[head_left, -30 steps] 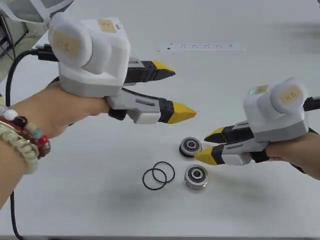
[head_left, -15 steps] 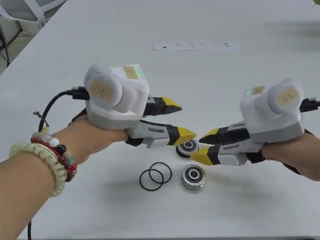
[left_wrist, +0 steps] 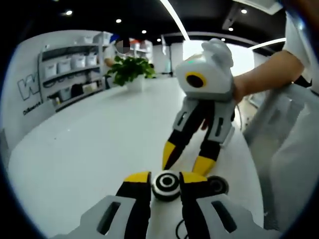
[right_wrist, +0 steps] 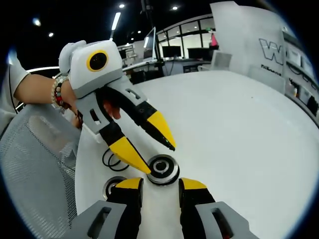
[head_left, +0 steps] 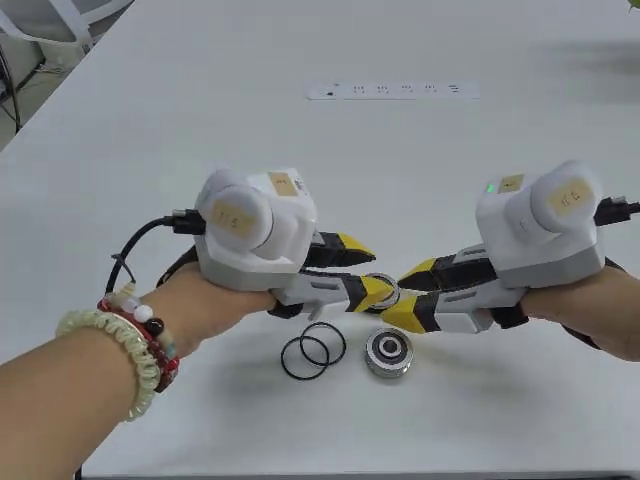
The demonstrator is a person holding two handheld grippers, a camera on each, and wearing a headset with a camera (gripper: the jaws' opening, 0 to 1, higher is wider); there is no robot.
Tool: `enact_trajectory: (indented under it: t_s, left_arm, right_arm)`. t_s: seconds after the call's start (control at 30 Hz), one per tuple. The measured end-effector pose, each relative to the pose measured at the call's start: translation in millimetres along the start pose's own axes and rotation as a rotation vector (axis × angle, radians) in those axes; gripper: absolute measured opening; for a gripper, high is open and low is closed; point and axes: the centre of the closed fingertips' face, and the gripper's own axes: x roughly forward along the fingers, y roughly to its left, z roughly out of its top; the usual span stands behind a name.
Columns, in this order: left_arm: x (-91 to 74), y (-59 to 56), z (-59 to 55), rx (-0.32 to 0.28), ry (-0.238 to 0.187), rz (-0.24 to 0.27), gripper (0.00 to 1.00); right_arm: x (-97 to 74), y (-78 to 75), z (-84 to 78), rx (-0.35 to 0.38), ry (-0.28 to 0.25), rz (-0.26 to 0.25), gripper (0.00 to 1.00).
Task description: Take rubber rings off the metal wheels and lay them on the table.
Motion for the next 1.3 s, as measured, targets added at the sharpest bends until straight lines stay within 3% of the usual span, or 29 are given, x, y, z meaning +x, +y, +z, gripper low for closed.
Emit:
enact_trajectory:
  t_s: [0.17, 0.33, 0.53, 1.3]
  left_arm:
    - [4.4, -4.9, -10.2, -0.008, 0.037, -0.009, 0.21]
    - [5.7, -4.0, -9.6, -0.049, 0.03, 0.005, 0.19]
    - [3.9, -1.8, -6.9, -0.042, 0.018, 0.021, 0.14]
    - [0.5, -0.1, -8.4, -0.06, 0.003, 0.039, 0.14]
  right_arm:
    - [0.5, -1.6, -0.7, -0.007, 0.002, 0.001, 0.26]
    - [-0.4, -4.6, 0.4, -0.014, -0.001, -0.012, 0.26]
    - [-0.5, -6.5, 2.7, -0.024, -0.008, -0.019, 0.24]
    - [-1.3, -5.1, -0.6, -0.085, 0.019, -0.011, 0.15]
